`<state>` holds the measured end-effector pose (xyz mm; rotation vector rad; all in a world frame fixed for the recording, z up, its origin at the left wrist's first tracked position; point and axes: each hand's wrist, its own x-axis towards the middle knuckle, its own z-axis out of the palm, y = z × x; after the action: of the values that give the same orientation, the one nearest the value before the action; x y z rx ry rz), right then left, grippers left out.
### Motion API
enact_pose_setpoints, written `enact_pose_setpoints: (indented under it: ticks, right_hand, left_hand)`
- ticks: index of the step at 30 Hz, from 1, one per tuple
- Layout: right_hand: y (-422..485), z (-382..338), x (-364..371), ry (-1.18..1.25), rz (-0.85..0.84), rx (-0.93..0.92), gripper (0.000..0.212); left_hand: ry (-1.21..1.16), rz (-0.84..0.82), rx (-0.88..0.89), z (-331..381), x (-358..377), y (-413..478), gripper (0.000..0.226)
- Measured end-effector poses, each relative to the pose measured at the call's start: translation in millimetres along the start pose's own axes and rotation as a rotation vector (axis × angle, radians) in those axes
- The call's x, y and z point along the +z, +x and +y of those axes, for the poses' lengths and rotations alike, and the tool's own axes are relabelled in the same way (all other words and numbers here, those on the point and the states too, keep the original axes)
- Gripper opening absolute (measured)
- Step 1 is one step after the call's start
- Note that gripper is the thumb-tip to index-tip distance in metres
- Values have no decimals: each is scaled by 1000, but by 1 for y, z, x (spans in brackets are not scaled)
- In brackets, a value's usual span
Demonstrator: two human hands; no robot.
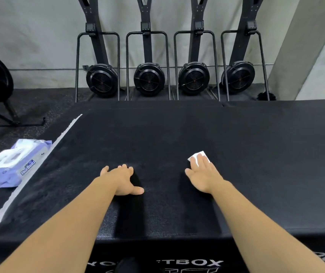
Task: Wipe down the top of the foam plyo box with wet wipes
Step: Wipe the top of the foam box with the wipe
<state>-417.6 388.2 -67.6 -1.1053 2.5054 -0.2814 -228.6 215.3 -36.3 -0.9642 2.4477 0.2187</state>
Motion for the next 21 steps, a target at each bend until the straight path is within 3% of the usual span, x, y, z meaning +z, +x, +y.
enact_pose_setpoints:
  ticks: [8, 12, 17, 21]
  right_hand:
    - [-41, -77, 44, -71, -77, -129, 65]
    - [-59, -113, 67, -77, -111, -273, 64]
    - [-59, -104, 56, -60, -109, -405, 54]
    - [-54, -67, 33, 32, -7, -345, 42]
  left_hand:
    - [9, 147, 7, -2, 16, -5, 91]
    - [-10, 258, 30, -4, 30, -19, 73]
    - [-56, 248, 14, -16, 35, -41, 72]
    - [-105, 184, 5, -12, 34, -52, 83]
